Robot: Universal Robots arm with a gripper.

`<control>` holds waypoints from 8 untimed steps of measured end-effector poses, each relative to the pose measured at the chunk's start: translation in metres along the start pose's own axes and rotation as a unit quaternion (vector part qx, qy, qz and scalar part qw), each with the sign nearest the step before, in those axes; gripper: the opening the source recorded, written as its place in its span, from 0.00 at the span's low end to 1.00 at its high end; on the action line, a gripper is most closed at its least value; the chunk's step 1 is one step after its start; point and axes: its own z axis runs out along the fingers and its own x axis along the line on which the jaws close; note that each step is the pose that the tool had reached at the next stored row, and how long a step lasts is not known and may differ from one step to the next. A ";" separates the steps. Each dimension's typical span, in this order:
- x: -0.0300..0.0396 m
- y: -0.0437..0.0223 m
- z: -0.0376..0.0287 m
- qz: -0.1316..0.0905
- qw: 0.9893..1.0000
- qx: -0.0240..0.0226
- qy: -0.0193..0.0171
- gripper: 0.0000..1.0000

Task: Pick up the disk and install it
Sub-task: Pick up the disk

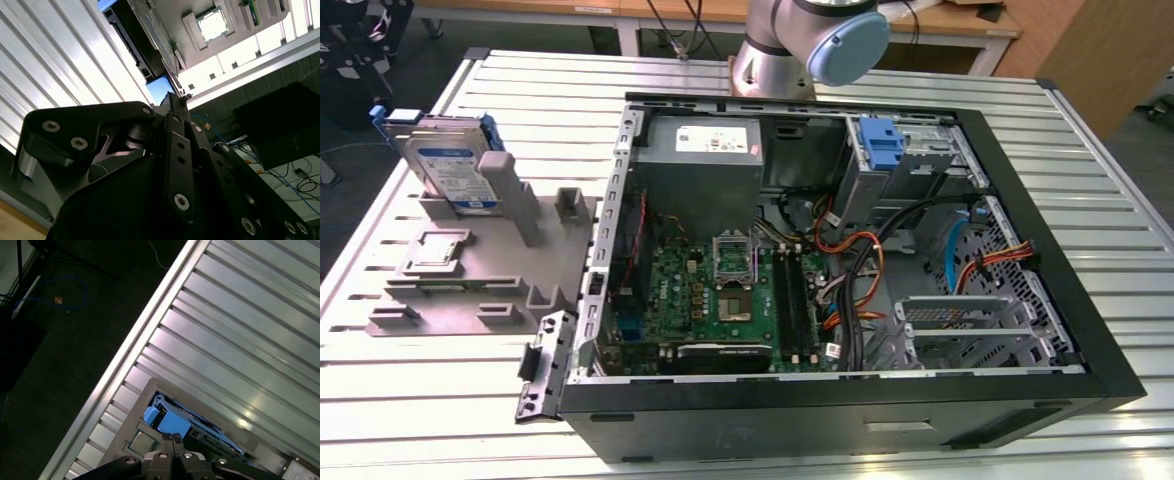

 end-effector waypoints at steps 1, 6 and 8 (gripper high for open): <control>0.0000 0.0000 0.0000 0.000 1.000 0.000 0.000 0.10; 0.0000 0.0000 0.0000 0.000 1.000 0.000 0.000 0.10; 0.0000 0.0000 0.0000 0.000 1.000 0.000 0.000 0.10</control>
